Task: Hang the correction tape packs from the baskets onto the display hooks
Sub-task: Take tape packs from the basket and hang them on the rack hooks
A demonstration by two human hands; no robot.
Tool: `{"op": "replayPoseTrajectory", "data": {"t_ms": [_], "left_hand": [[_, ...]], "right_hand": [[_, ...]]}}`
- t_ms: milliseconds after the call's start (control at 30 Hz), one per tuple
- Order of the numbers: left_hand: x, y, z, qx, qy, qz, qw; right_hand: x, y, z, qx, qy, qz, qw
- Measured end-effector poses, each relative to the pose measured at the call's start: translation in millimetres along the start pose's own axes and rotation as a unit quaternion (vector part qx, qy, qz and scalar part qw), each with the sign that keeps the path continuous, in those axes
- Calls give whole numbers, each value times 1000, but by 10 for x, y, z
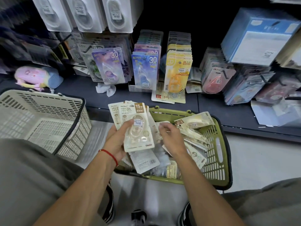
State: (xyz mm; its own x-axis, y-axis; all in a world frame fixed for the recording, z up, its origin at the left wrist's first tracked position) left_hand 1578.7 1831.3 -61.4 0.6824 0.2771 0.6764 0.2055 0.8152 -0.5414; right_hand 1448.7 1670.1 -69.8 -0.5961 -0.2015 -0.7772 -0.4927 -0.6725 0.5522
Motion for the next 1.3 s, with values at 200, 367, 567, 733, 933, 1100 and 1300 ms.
{"op": "replayPoseTrajectory", "data": {"t_ms": [200,367,567,733,933,1100,1300], "left_hand": [[403,389,76,79,-93,-26,992],[504,584,150,101,-101,-55,988],[732,215,76,62,-137,-105,983],[1045,-459,31,-29,-169,-192,966],[1184,-1298,91,-173,-133,-220,951],[1240,-1653,102,-272,-61,-147,949],[1267,-1818,-33,-325,-25,-105,940]], "right_hand": [[304,-237,-291,-4,-63,114,991],[199,-521,-384,-22,-54,51,997],[-212,289,-357,63,39,26,997],[-1038,1214,-97,-12,189,-19,982],[-1885,1609,-37,-7,265,53,963],[-2099,1744,-195,151,246,66,955],[-2303,1671,-358,176,251,-10,952]]}}
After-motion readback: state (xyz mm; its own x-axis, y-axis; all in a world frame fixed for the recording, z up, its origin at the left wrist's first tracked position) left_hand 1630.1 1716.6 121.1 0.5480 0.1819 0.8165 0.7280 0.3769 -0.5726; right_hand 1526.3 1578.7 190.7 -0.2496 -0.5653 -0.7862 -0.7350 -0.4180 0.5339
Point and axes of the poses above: each hand's wrist, its own z-axis away from the middle knuckle, its own y-axis out of the back of the hand, x = y × z, the point moved 5 cm from there along -z, towards the middle knuckle, and after that the axes turned 12 degrees about z, right-handed, at the moved point
